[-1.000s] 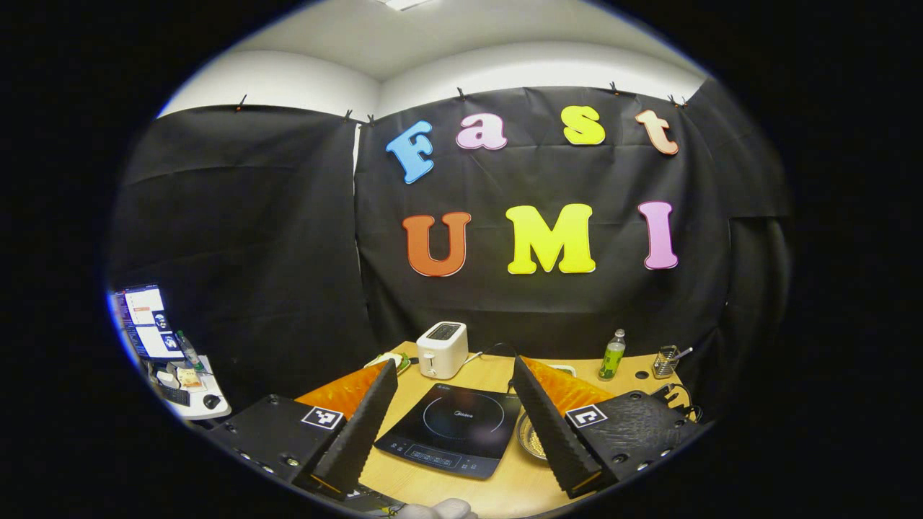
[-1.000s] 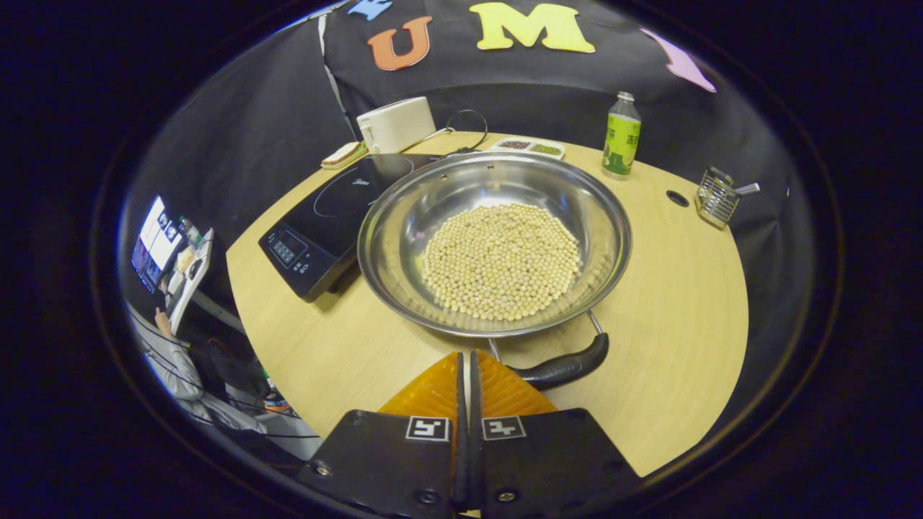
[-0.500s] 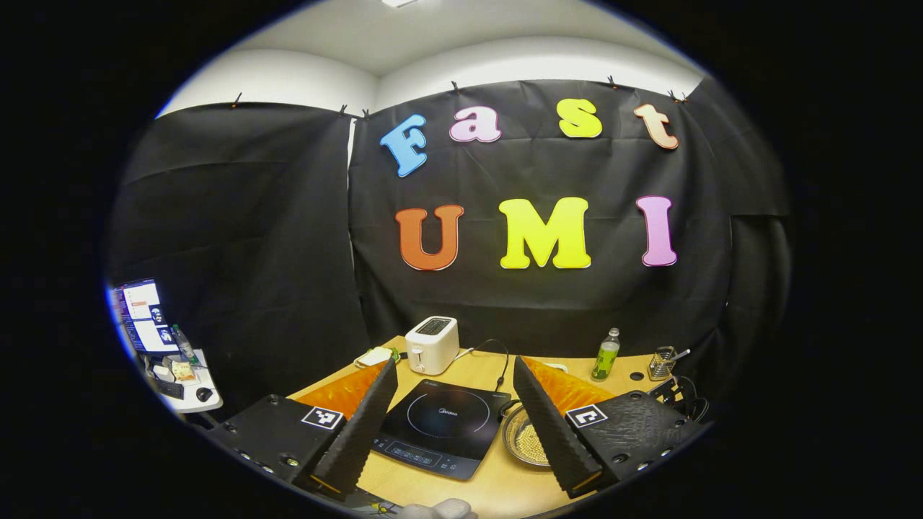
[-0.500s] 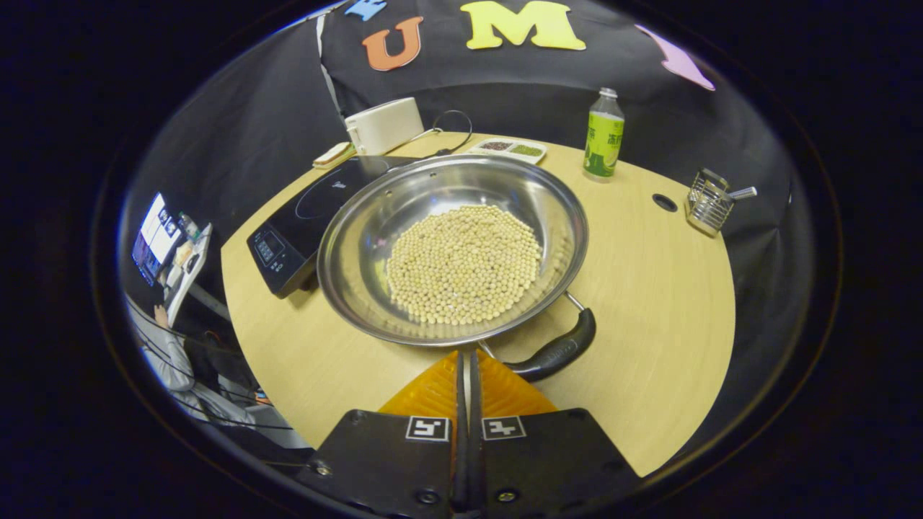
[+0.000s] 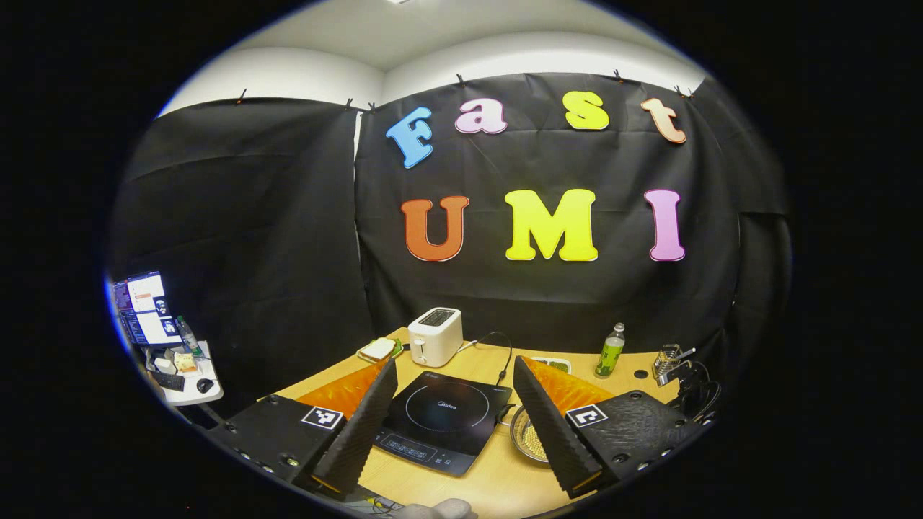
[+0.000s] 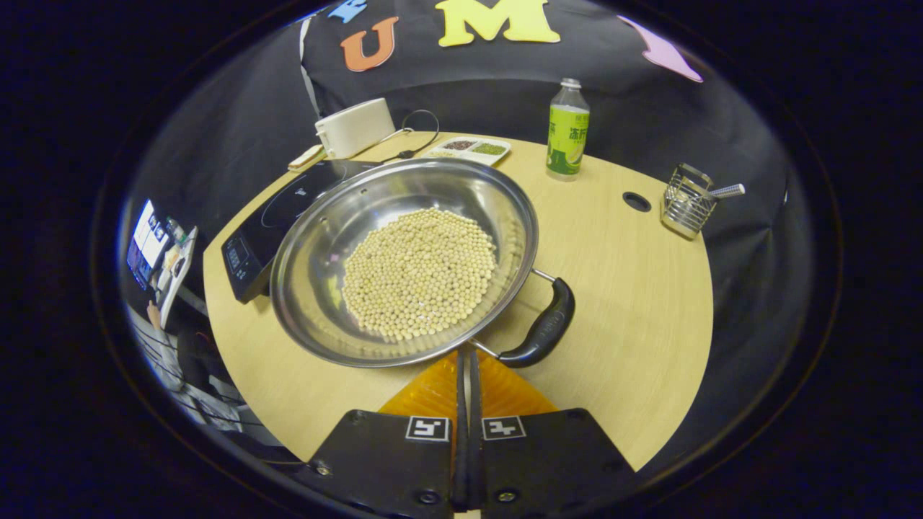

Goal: First push the handle of the pot to place it horizontally, then grasp the pot with both hands and set it on the induction cooktop.

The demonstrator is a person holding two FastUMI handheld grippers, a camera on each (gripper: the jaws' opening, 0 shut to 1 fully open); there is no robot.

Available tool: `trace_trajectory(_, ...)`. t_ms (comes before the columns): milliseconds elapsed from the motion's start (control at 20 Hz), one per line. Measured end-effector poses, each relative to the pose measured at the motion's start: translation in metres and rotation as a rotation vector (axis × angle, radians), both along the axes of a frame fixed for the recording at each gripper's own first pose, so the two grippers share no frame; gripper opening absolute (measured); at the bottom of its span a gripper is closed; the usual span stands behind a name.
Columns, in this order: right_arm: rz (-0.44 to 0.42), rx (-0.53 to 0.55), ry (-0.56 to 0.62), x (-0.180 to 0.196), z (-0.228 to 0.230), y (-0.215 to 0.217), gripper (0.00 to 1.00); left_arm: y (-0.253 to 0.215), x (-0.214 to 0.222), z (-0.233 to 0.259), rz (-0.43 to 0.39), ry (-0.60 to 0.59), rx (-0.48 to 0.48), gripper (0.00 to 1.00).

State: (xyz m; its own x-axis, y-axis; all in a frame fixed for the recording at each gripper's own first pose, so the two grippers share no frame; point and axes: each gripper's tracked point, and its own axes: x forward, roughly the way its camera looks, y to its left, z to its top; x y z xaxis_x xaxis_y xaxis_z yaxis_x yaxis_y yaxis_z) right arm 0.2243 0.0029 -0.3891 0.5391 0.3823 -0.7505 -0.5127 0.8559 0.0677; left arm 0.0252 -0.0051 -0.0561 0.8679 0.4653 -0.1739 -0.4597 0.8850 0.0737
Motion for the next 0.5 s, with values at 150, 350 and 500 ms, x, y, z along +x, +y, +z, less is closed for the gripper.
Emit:
trace_trajectory(150, 0.005, -0.015, -0.003, 0.0076, 0.0004, -0.0046, 0.01, -0.0012, 0.0019, -0.0009, 0.0, 0.001, 0.004, 0.96)
trace_trajectory(350, 0.005, -0.024, 0.001, 0.0112, 0.0013, -0.0063, 0.04, 0.0035, -0.0004, -0.0014, 0.011, 0.0, 0.008, 0.96)
trace_trajectory(500, -0.007, -0.017, -0.001, 0.0117, 0.0019, -0.0064, 0.04, 0.0051, -0.0022, -0.0035, 0.008, 0.001, 0.001, 0.96)
